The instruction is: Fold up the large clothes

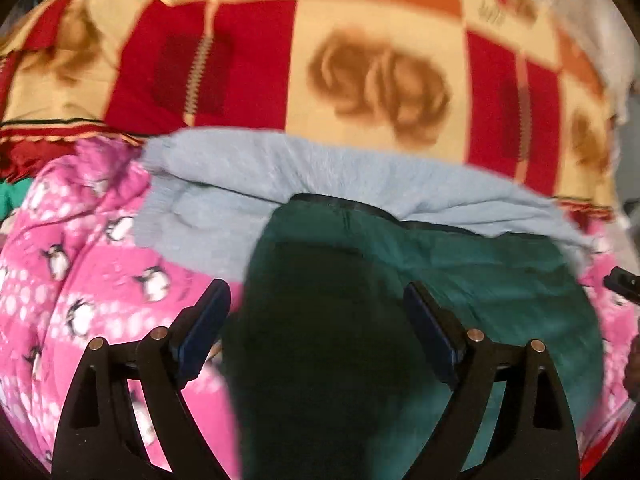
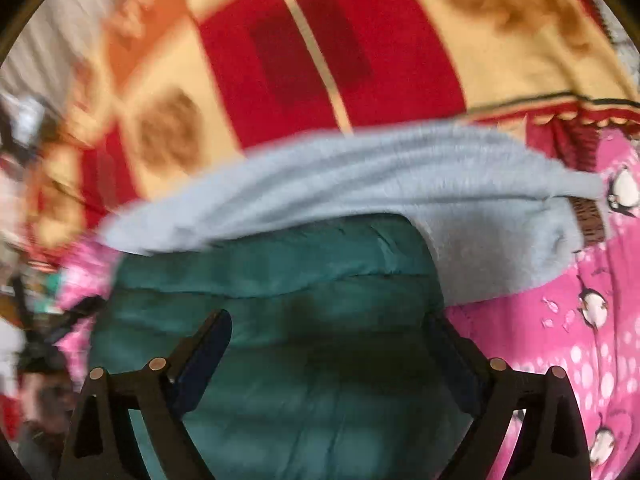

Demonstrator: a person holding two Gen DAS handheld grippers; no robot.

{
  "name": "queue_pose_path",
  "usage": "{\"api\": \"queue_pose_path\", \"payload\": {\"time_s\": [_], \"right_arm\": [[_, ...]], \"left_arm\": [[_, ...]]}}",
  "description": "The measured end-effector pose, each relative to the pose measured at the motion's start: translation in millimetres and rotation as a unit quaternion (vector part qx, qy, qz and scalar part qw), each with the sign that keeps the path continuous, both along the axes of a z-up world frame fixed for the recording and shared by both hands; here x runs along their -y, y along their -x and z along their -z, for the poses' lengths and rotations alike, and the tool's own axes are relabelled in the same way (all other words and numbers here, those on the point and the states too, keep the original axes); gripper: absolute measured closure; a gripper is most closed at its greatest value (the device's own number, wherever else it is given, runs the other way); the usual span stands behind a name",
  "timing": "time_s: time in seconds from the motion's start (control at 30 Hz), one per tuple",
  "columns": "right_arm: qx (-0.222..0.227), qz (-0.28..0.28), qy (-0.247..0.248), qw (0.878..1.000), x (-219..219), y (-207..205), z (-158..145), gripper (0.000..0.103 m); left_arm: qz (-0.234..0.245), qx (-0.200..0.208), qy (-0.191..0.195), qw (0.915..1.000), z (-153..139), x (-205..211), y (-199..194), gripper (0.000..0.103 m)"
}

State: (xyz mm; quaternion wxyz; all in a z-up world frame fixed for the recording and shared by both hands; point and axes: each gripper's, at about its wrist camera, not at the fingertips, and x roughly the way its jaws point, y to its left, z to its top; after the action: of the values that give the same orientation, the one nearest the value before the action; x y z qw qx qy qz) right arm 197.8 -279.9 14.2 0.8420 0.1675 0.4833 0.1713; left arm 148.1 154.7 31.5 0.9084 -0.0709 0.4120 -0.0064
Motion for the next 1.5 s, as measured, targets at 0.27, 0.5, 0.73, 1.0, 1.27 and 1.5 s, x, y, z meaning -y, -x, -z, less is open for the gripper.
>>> {"api": "queue_pose_path", "payload": {"time_s": [0.27, 0.5, 0.73, 1.0, 1.27, 1.5], "right_arm": [[0.018, 0.039, -0.113, 0.993, 65.1, 129.9, 11.6, 0.007], [-0.011, 0.063, -0.205, 0.977, 65.2, 182.0, 73.0, 0.007], [-0.007, 0.026, -0.281, 0.959, 43.5, 163.8, 89.9, 0.000], [0.027, 0.004, -0.242, 0.970, 22.6, 120.4, 85.9, 0.030], [0.067, -0.016, -0.218, 0.974, 30.0, 68.9, 73.6, 0.045], [0.056, -0.026, -0.251, 0.966, 43.3, 79.2, 83.3, 0.050]], "left_arm": [[0.086, 0.057, 0.044, 0.9937, 23.2, -17.4, 120.3, 0.014], [0.092, 0.047, 0.084, 0.9911, 73.8, -17.2, 137.2, 0.015], [0.064, 0.021, 0.166, 0.9838, 93.7, -17.2, 120.6, 0.010], [0.061, 0.016, 0.165, 0.9843, 86.9, -5.1, 102.3, 0.039], [0.054, 0.023, 0.152, 0.9866, 86.3, 11.4, 51.1, 0.040], [0.070, 0.034, 0.159, 0.9842, 73.4, 10.1, 81.1, 0.056]]}}
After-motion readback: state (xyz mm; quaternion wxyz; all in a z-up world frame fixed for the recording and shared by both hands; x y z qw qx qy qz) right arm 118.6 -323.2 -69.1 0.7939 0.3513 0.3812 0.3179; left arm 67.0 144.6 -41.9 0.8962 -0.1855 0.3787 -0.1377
